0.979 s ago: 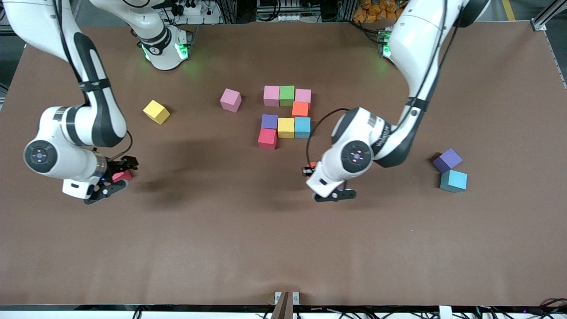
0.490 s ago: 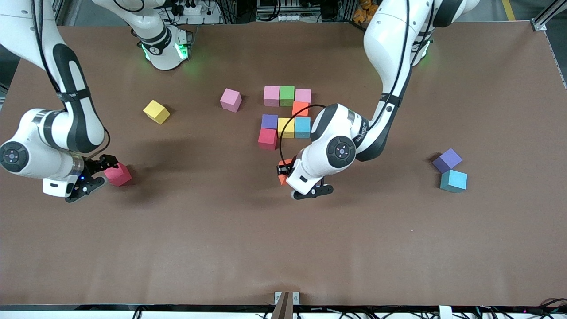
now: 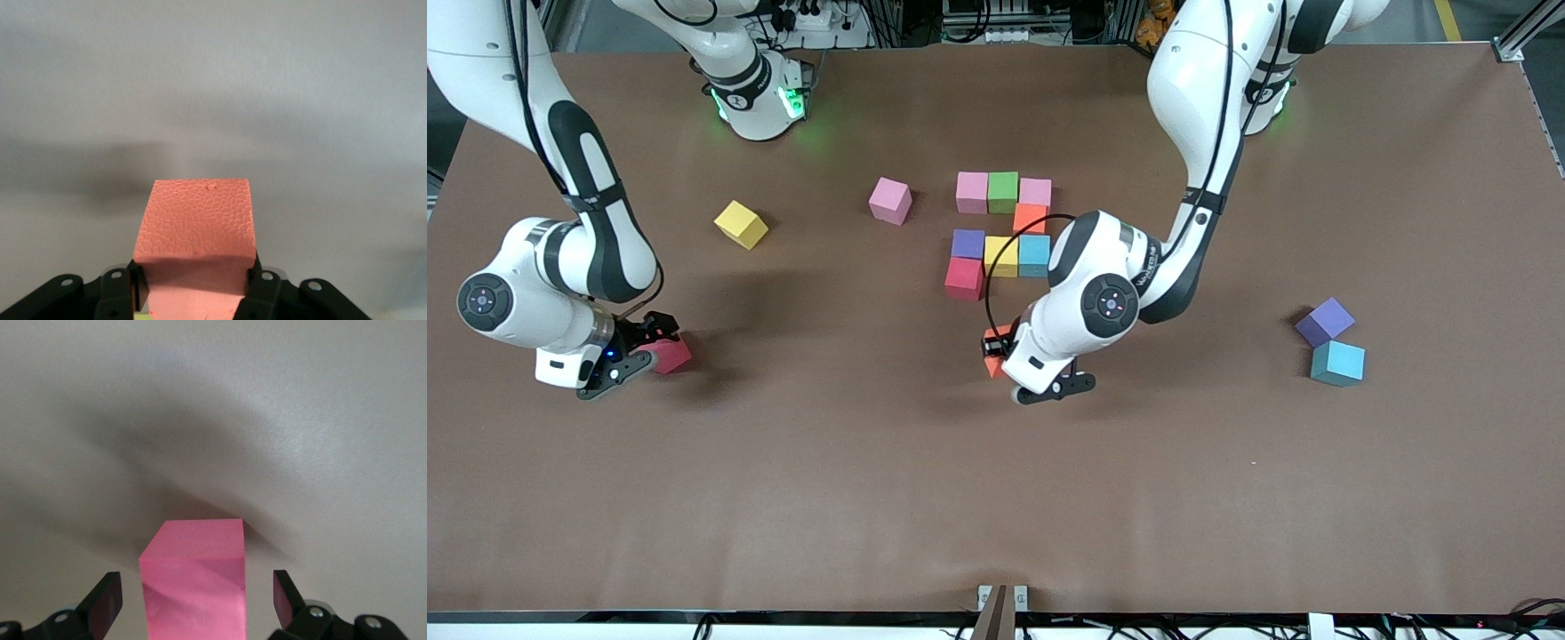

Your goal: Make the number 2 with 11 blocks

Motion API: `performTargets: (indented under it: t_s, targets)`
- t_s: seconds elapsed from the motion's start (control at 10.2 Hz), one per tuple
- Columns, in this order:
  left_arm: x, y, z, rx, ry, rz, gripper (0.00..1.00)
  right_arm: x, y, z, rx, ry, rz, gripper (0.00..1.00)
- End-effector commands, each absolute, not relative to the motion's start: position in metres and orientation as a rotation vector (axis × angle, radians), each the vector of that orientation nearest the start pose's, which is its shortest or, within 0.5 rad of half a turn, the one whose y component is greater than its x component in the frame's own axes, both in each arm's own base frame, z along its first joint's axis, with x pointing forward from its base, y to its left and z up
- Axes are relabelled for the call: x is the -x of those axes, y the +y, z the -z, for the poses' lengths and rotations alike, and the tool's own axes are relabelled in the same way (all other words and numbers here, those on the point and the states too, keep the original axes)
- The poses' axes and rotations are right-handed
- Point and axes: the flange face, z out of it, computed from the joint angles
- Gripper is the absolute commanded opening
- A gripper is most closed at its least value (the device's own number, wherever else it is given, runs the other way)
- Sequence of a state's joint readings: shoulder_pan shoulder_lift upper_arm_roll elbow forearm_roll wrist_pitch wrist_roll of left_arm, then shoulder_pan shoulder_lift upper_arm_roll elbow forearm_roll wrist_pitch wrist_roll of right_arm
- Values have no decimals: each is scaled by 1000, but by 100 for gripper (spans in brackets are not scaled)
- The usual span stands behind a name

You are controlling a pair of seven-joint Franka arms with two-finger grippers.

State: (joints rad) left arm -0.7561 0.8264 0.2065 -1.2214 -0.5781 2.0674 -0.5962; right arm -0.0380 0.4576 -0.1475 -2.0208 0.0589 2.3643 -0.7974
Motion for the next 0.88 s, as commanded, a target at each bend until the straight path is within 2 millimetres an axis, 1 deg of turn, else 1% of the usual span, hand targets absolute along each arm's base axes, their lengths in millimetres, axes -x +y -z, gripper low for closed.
performTargets:
  t_s: [0.0, 0.1, 0.2, 0.29, 0.39, 0.49, 0.69, 0.78]
  targets:
    - [-629, -429, -319, 3422, -512, -241, 7, -576, -115, -204, 2952, -893, -141, 100]
    - [-640, -413, -327, 3427, -551, -223, 7, -575, -118, -199, 2956, -888, -140, 100]
    - [-649, -392, -342, 3424, -587, -216, 7, -574, -118, -198, 2955, -888, -142, 100]
    - [-653, -375, -356, 3412, -587, -233, 7, -572, -117, -197, 2953, -887, -148, 100]
    - [-660, -354, -374, 3402, -605, -228, 7, -571, -116, -195, 2950, -890, -154, 97]
    - [-662, -333, -391, 3382, -614, -250, 6, -571, -115, -196, 2945, -901, -156, 81]
    - [-662, -276, -437, 3333, -643, -328, 6, -572, -110, -199, 2934, -920, -163, 39]
    - [-662, -247, -455, 3319, -680, -379, 7, -576, -99, -205, 2918, -941, -178, 30]
